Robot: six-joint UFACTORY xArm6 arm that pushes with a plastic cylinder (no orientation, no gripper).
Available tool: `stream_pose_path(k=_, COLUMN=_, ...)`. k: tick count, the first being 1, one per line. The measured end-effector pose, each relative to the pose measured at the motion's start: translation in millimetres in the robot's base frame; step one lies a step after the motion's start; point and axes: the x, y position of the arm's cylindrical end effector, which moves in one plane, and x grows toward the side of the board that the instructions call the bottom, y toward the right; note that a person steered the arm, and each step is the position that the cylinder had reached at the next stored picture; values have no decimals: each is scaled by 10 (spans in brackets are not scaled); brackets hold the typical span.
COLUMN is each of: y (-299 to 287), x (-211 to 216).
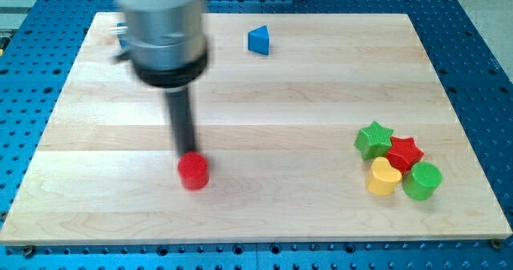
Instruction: Push the red circle towards the center of the board
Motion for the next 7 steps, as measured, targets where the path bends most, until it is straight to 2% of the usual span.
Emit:
stream_pose_path(k=1, y=-23, x=216)
stream_pose_path(k=4, y=45, x=163)
stream_pose_path(k=6, y=-10, x=388)
stream_pose_path(k=7, y=997, x=213)
